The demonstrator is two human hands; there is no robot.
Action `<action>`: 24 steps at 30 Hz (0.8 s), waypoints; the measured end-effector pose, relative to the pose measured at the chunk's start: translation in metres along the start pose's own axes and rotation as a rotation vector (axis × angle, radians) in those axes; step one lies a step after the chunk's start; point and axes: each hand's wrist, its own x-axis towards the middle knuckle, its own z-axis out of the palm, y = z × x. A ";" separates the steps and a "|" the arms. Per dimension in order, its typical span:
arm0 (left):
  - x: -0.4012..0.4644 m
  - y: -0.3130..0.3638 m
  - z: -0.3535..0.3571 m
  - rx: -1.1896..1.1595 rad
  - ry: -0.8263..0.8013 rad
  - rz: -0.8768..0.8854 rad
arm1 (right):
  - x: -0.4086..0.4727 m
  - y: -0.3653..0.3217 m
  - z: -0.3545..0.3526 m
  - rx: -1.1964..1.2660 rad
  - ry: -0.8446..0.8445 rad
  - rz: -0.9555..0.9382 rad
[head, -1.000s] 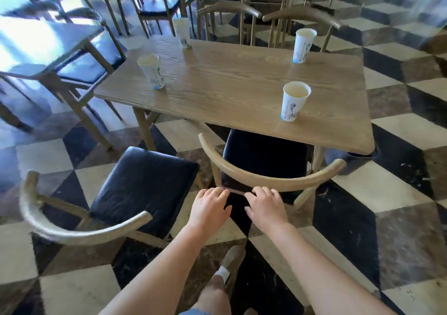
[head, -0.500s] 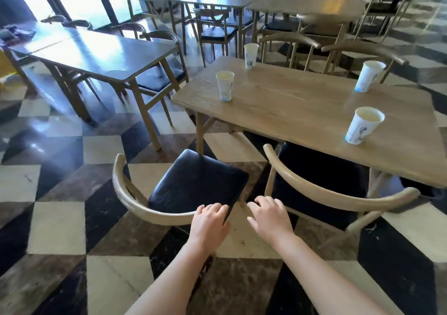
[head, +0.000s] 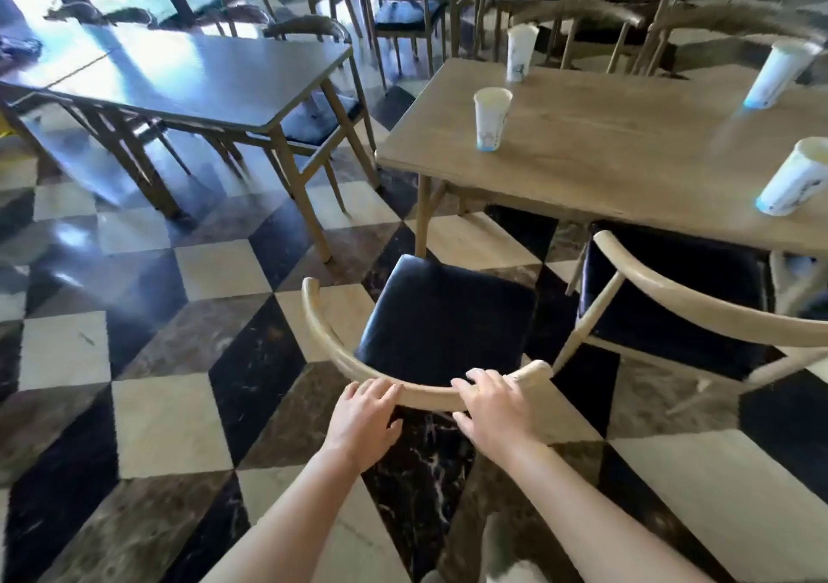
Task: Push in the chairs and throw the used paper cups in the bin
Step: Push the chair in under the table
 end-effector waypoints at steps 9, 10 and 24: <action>0.050 -0.056 0.012 0.096 -0.147 0.116 | 0.039 -0.011 0.025 -0.069 -0.045 -0.016; 0.053 -0.059 0.015 0.108 -0.140 0.173 | 0.041 -0.013 0.028 -0.060 -0.066 0.001; 0.097 -0.144 0.020 0.026 -0.152 0.635 | 0.059 -0.046 0.051 -0.072 -0.026 0.279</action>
